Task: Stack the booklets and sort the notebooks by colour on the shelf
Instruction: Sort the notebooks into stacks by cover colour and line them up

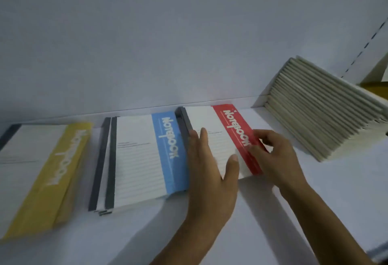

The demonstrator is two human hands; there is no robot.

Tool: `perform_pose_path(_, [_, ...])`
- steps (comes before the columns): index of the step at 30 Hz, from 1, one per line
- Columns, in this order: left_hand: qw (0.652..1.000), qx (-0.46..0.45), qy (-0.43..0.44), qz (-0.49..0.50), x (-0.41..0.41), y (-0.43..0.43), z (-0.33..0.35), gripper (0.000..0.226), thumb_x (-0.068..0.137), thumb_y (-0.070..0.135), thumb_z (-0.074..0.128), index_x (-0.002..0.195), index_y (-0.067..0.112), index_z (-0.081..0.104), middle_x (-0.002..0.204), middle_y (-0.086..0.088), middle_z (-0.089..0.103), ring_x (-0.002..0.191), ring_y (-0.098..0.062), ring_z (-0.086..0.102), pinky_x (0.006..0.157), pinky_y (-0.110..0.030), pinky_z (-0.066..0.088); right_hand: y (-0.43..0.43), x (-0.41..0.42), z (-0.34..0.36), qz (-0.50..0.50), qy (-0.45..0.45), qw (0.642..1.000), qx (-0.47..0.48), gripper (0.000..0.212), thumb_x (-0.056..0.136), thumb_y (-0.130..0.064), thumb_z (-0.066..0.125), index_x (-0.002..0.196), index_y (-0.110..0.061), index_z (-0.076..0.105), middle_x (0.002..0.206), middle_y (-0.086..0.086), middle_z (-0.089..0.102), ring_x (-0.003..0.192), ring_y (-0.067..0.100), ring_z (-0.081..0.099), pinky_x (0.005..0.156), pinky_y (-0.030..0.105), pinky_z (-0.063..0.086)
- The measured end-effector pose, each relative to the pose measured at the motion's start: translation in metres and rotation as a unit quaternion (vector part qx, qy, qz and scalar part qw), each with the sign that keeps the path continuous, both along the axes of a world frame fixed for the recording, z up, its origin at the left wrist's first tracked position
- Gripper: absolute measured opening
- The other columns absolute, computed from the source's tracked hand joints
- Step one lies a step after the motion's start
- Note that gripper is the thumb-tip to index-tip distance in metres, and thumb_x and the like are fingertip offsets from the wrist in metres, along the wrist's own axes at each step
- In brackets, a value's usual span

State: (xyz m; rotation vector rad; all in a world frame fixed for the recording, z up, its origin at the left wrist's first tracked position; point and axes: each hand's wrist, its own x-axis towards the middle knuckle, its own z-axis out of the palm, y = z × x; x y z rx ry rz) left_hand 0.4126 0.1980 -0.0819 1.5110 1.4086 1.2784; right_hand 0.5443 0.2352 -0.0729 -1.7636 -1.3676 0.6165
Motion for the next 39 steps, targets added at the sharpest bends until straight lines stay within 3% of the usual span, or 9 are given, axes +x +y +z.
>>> perform_pose_path(5, [0.998, -0.036, -0.051, -0.011, 0.005, 0.004, -0.003, 0.052, 0.092, 0.03, 0.055, 0.125, 0.054, 0.024, 0.137, 0.044, -0.005, 0.114, 0.039, -0.005, 0.088, 0.012, 0.013, 0.011, 0.017, -0.009, -0.005, -0.08, 0.997, 0.016, 0.035, 0.089, -0.041, 0.058, 0.121, -0.025, 0.059, 0.116, -0.013, 0.053, 0.104, 0.009, 0.051, 0.092, 0.035, 0.045])
perform_pose_path(7, [0.994, -0.064, -0.083, -0.01, 0.007, 0.009, 0.001, 0.052, 0.092, 0.031, 0.055, 0.127, 0.055, 0.026, 0.145, 0.04, -0.003, 0.124, 0.03, 0.004, 0.103, -0.002, 0.023, 0.015, 0.021, -0.006, 0.01, -0.024, 0.999, -0.019, 0.031, 0.089, -0.041, 0.057, 0.118, -0.03, 0.058, 0.111, -0.018, 0.055, 0.095, 0.006, 0.055, 0.084, 0.032, 0.05])
perform_pose_path(10, [0.989, -0.088, -0.113, 0.019, 0.01, 0.016, 0.007, 0.048, 0.09, 0.032, 0.057, 0.125, 0.054, 0.032, 0.148, 0.033, 0.008, 0.122, 0.025, 0.021, 0.101, -0.008, 0.029, 0.016, 0.026, -0.008, 0.062, 0.102, 0.991, -0.053, 0.012, 0.089, -0.037, 0.059, 0.101, -0.042, 0.057, 0.088, -0.028, 0.064, 0.077, -0.004, 0.063, 0.063, 0.016, 0.044])
perform_pose_path(14, [0.982, -0.119, -0.13, 0.06, 0.01, 0.022, 0.009, 0.044, 0.088, 0.03, 0.059, 0.125, 0.047, 0.041, 0.141, 0.019, 0.043, 0.125, 0.001, 0.045, 0.107, -0.034, 0.039, 0.019, 0.042, -0.009, 0.125, 0.162, 0.977, -0.067, 0.014, 0.083, -0.041, 0.063, 0.097, -0.041, 0.064, 0.09, -0.026, 0.068, 0.083, -0.004, 0.065, 0.068, 0.022, 0.048])
perform_pose_path(18, [0.978, -0.128, -0.134, 0.097, 0.007, 0.027, 0.015, 0.027, 0.09, 0.026, 0.057, 0.104, 0.048, 0.049, 0.09, 0.04, 0.061, 0.085, 0.018, 0.058, 0.068, -0.012, 0.049, 0.026, 0.054, -0.004, 0.183, 0.17, 0.967, -0.038, 0.037, 0.067, -0.056, 0.061, 0.101, -0.04, 0.062, 0.096, -0.028, 0.068, 0.086, -0.006, 0.065, 0.069, 0.02, 0.05])
perform_pose_path(21, [0.976, -0.122, -0.127, 0.129, 0.018, 0.025, 0.009, 0.023, 0.091, 0.025, 0.057, 0.1, 0.045, 0.05, 0.084, 0.03, 0.065, 0.08, 0.017, 0.059, 0.057, -0.005, 0.046, 0.024, 0.056, -0.012, 0.206, 0.175, 0.963, -0.017, 0.028, 0.077, -0.052, 0.061, 0.104, -0.043, 0.057, 0.095, -0.023, 0.068, 0.084, -0.001, 0.067, 0.06, 0.018, 0.055])
perform_pose_path(26, [0.978, -0.035, -0.041, 0.202, 0.037, 0.011, -0.003, 0.038, 0.087, 0.038, 0.049, 0.124, 0.04, 0.046, 0.109, 0.031, 0.058, 0.103, 0.015, 0.054, 0.075, -0.003, 0.046, 0.026, 0.055, -0.027, 0.192, 0.126, 0.973, 0.029, 0.035, 0.083, -0.055, 0.053, 0.111, -0.034, 0.056, 0.104, -0.018, 0.066, 0.083, 0.005, 0.068, 0.076, 0.034, 0.058])
perform_pose_path(29, [0.967, 0.007, 0.021, 0.252, 0.039, 0.013, -0.011, 0.029, 0.083, 0.043, 0.046, 0.113, 0.045, 0.045, 0.099, 0.04, 0.053, 0.1, 0.025, 0.048, 0.073, 0.004, 0.038, 0.03, 0.056, -0.036, 0.186, 0.12, 0.974, 0.039, 0.043, 0.08, -0.061, 0.047, 0.111, -0.033, 0.055, 0.106, -0.018, 0.065, 0.084, 0.005, 0.068, 0.077, 0.035, 0.058])
perform_pose_path(39, [0.953, 0.021, 0.104, 0.285, 0.039, 0.019, -0.02, 0.024, 0.094, 0.021, 0.054, 0.116, 0.029, 0.048, 0.097, 0.028, 0.052, 0.09, 0.012, 0.054, 0.073, -0.001, 0.043, 0.033, 0.058, -0.04, 0.191, 0.127, 0.971, 0.062, 0.023, 0.09, -0.043, 0.054, 0.109, -0.029, 0.056, 0.102, -0.018, 0.066, 0.082, 0.002, 0.067, 0.074, 0.027, 0.056])
